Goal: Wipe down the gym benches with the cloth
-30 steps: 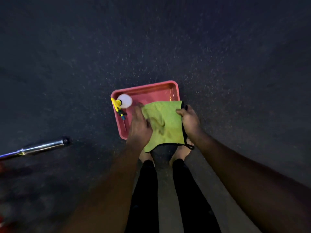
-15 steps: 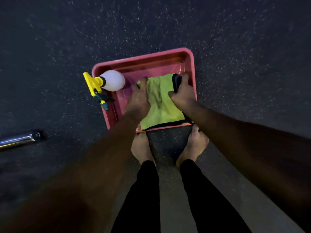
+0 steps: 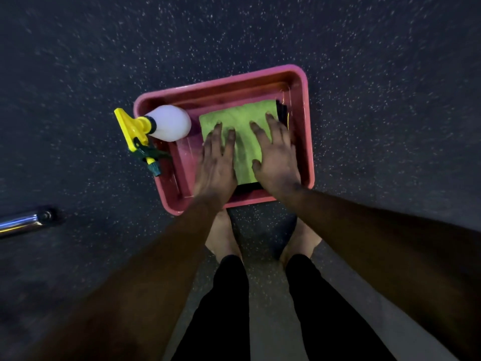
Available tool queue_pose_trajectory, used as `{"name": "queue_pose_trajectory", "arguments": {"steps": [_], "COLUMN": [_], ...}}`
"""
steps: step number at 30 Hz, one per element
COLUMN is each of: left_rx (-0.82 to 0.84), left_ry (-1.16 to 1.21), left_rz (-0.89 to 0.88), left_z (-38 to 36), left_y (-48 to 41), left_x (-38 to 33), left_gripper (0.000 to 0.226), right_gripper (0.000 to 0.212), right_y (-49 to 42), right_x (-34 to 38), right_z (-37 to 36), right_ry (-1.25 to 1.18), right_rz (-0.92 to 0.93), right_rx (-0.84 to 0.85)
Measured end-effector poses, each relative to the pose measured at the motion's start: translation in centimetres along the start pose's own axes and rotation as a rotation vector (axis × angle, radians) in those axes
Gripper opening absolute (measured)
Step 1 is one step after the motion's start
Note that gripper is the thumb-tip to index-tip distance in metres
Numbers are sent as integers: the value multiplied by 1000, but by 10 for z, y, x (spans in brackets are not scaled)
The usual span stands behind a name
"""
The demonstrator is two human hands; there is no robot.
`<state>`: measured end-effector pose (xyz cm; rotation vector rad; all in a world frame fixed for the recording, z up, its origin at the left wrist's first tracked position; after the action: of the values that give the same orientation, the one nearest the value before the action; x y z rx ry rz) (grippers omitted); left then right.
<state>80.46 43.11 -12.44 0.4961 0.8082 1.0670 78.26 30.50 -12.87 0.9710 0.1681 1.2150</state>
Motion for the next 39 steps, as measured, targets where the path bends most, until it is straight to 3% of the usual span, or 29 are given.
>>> {"name": "queue_pose_trajectory", "arguments": {"steps": [4, 9, 15, 23, 29, 31, 34, 39], "left_rx": [105, 171, 27, 202, 102, 123, 125, 135], "left_ry": [1, -55, -18, -30, -13, -2, -9, 40], "left_rz": [-21, -23, 51, -16, -16, -23, -21, 32], "left_z": [-14, -27, -17, -52, -41, -46, -43, -22], "left_y": [-27, -40, -14, -5, 2, 5, 5, 11], "left_x": [19, 33, 14, 17, 20, 23, 23, 7], "left_gripper": [89, 92, 83, 88, 84, 87, 84, 70], "right_gripper": [86, 79, 85, 110, 87, 90, 96, 73], "right_y": [-22, -41, -19, -13, 2, 7, 6, 11], "right_x": [1, -13, 1, -14, -8, -13, -19, -14], "right_z": [-24, -42, -26, -53, -32, -36, -40, -22], "right_ry": [-5, 161, 154, 156, 230, 267, 195, -163], "right_rz": [37, 22, -14, 9, -50, -67, -40, -48], "right_rx": [136, 263, 113, 228, 53, 78, 169, 237]}}
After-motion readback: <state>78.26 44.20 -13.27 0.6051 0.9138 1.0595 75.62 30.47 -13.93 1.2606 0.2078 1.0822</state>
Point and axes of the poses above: each hand's wrist, its own y-axis away from the middle knuckle, its own z-axis out of the back of the hand, x = y × z, the point moved 8 cm from there along -y, towards the middle knuckle, and after that the axes turned 15 degrees about x, right-handed, at the moved point
